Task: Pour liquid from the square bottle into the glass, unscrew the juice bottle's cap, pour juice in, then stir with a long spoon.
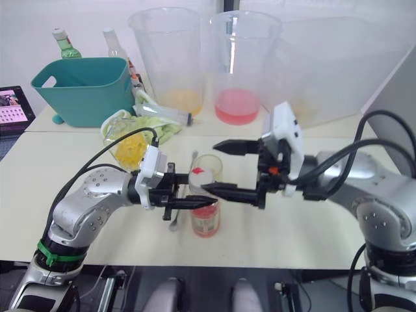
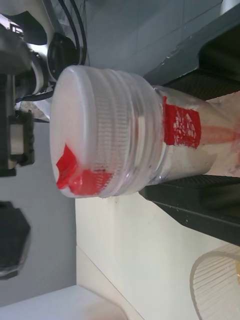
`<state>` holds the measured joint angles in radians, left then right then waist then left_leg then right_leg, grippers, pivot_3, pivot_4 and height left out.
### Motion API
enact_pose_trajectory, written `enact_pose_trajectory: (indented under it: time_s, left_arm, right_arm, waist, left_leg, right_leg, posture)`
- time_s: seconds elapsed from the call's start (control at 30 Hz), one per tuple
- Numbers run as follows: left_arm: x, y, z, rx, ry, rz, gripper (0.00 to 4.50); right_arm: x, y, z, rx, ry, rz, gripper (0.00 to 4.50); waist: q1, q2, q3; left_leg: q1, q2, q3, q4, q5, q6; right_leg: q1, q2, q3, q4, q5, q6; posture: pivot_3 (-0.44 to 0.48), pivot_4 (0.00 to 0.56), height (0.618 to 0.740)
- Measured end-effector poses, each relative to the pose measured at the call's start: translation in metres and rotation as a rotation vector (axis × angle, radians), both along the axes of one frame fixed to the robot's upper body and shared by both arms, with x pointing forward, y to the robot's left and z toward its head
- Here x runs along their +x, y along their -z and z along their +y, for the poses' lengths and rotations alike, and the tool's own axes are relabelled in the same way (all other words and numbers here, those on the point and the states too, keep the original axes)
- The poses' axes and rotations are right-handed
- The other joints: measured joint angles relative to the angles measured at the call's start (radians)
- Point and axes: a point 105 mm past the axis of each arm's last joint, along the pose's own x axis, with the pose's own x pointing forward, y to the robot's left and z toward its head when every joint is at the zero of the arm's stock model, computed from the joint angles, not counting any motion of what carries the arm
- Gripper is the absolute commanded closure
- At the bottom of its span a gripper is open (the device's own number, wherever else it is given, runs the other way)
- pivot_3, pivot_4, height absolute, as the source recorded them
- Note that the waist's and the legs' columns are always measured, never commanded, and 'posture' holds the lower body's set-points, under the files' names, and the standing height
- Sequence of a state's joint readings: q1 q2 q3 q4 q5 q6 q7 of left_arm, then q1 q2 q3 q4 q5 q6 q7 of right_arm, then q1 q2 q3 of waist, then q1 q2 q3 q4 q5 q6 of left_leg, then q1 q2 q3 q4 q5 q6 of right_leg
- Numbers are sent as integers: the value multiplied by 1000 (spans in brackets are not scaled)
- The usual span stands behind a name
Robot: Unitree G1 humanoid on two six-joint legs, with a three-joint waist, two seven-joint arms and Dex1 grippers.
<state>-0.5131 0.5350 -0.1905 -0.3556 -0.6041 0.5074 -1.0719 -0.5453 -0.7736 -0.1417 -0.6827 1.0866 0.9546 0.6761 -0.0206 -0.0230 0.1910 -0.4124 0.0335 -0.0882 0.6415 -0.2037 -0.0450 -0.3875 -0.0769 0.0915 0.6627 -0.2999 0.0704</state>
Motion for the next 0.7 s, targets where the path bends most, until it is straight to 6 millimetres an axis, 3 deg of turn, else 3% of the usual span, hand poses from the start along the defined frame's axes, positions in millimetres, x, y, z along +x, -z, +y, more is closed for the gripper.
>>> enact_pose_trajectory:
  time_s: [0.23,0.53,0.7]
  left_arm:
    - [1,-3,-3,10,9,5,2966]
    - [2,-3,-4,10,6,10,2966]
    - [2,-4,-3,10,1,10,2966]
  right_arm:
    - [2,7,6,-13,70,-1,46]
    - [3,10,8,-22,74,7,2803]
    - [2,11,9,-14,49,16,2813]
  waist:
    - [2,0,0]
    - [3,0,0]
    - [3,0,0]
  left_leg:
    - [0,0,0,0,0,0]
    - [0,0,0,0,0,0]
    - [0,0,0,0,0,0]
  right_leg:
    - [0,0,0,0,0,0]
    - [0,0,0,-1,0,0]
    - [0,0,0,-1,0,0]
  posture:
    - [0,150,733]
    - [0,150,733]
    - [0,150,733]
